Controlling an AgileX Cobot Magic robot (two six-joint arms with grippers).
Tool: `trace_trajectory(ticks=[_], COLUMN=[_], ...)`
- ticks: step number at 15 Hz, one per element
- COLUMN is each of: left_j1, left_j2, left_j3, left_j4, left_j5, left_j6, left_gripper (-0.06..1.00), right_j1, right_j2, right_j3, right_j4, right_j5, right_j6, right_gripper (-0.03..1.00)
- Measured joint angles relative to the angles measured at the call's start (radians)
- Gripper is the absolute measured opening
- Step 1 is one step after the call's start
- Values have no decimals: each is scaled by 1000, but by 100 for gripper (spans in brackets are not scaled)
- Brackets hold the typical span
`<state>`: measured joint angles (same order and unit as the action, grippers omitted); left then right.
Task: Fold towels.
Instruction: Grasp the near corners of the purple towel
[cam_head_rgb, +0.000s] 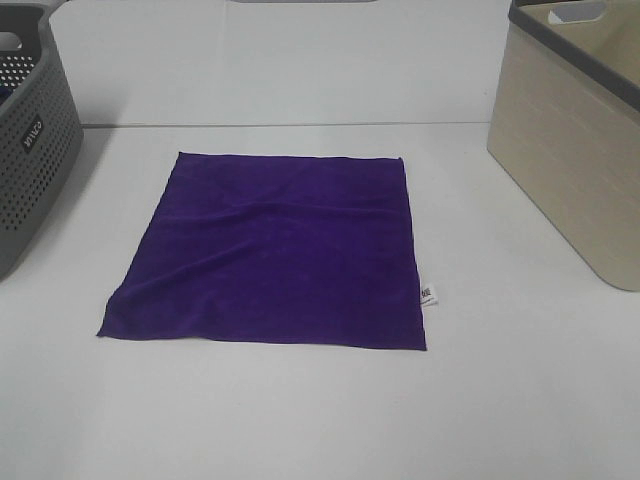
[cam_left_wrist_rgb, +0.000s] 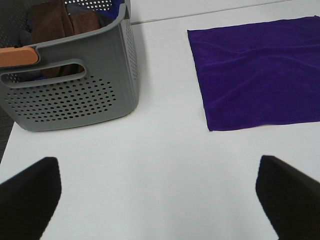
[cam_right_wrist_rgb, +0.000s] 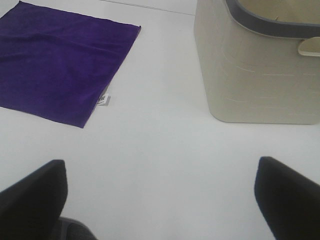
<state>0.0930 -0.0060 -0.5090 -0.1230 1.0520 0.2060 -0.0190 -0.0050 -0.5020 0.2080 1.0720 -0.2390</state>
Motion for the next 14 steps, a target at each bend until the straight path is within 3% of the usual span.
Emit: trace_trajectory(ticks=[14], left_j1=[0], left_j2=[0], left_j3=[0], left_j4=[0], left_j5=[0], left_j6=[0], left_gripper=[99], right_j1=[0], right_j2=[0], right_j3=[0], right_j4=[0], right_j5=[0], right_j6=[0], right_gripper=[99])
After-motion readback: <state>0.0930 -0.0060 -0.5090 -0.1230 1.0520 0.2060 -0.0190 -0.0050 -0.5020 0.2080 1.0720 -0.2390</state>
